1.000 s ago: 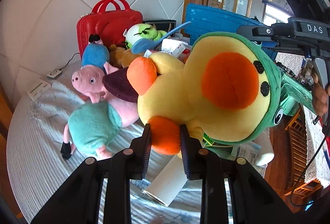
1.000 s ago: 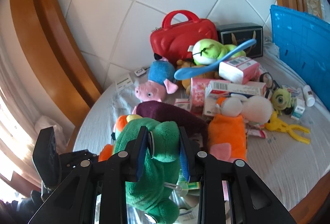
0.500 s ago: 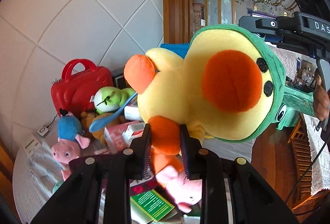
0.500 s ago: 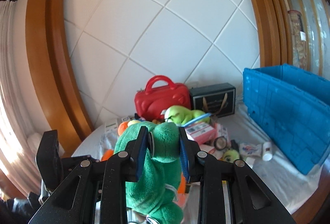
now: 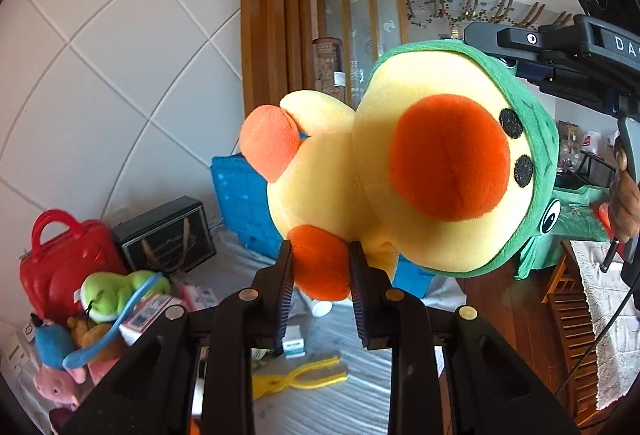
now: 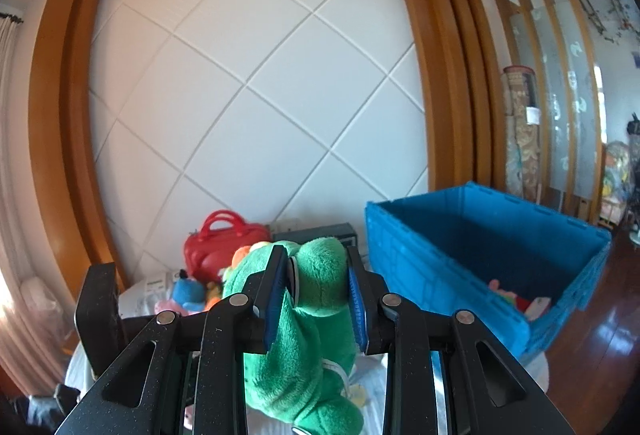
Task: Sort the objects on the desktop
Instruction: 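Carry the duck and frog plush over the crate and release both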
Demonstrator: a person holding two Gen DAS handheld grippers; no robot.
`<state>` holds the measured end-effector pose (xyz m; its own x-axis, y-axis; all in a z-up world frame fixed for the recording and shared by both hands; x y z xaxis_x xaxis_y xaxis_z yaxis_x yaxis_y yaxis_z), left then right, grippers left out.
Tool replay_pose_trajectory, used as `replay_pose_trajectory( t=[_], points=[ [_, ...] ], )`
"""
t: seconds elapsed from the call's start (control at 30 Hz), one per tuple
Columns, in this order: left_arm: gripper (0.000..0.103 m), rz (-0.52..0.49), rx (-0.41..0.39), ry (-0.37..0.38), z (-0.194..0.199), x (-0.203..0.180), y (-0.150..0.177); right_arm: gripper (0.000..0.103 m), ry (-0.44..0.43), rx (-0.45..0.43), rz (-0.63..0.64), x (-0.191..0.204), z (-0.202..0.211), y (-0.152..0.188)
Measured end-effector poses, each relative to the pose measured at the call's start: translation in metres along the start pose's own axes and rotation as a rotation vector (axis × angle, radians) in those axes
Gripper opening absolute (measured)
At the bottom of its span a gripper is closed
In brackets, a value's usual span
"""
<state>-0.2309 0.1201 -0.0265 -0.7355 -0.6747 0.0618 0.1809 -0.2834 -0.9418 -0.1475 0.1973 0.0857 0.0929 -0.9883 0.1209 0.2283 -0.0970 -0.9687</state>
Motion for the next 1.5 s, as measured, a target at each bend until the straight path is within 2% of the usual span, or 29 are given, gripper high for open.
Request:
replay_pose_trajectory(
  t=[0.23,0.33,0.5,0.7,0.77,0.8,0.83,0.9,0.97,1.17,1.5],
  points=[
    [0.025,-0.071,-0.053,0.082,-0.062,-0.045,-0.075,0.028,0.096,-0.121,-0.118,-0.094,0.016,-0.038],
    [0.025,-0.105,-0.046,0.102,-0.091,-0.067,-0.097,0.028,0.132,-0.151,-0.163,-0.136,0.012,-0.050],
    [0.025,-0.122,-0.050,0.094,-0.141,-0.096,-0.121,0.028,0.162,-0.152,-0.175,-0.201,0.005,-0.067],
    [0.026,-0.080,-0.040,0.020,-0.218,-0.117,-0.149,0.029,0.140,-0.143,-0.142,-0.280,-0.046,-0.090],
    [0.031,-0.049,-0.022,-0.039,-0.245,-0.117,-0.161,0.036,0.150,-0.147,-0.156,-0.313,-0.068,-0.100],
    [0.036,-0.036,-0.004,-0.080,-0.259,-0.114,-0.168,0.058,0.165,-0.146,-0.181,-0.330,-0.079,-0.105],
    [0.040,-0.028,0.018,-0.133,-0.273,-0.109,-0.173,0.099,0.184,-0.143,-0.210,-0.347,-0.091,-0.110],
    [0.064,-0.015,0.046,-0.253,-0.292,-0.097,-0.182,0.100,0.221,-0.136,-0.235,-0.376,-0.105,-0.114],
    [0.064,-0.008,0.042,-0.365,-0.296,-0.087,-0.185,0.100,0.201,-0.110,-0.224,-0.389,-0.114,-0.111],
    [0.065,0.022,0.029,-0.524,-0.283,-0.074,-0.175,0.103,0.256,-0.066,-0.158,-0.400,-0.121,-0.086],
    [0.065,0.068,0.021,-0.568,-0.239,-0.066,-0.154,0.103,0.266,-0.045,-0.096,-0.353,-0.115,-0.064]
  ],
)
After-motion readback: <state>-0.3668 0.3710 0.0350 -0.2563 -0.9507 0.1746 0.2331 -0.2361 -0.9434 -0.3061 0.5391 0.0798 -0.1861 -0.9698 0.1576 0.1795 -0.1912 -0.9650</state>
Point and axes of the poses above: each gripper's, at about its wrist camera, not at the fingertips, and z roughly against the way its jaws point, x to its left, y to its underside, the point moved 8 cm from there along -z, roughly the way its jaws point, and after that the axes turned 4 degrees about -y, right-handed, at the moved point
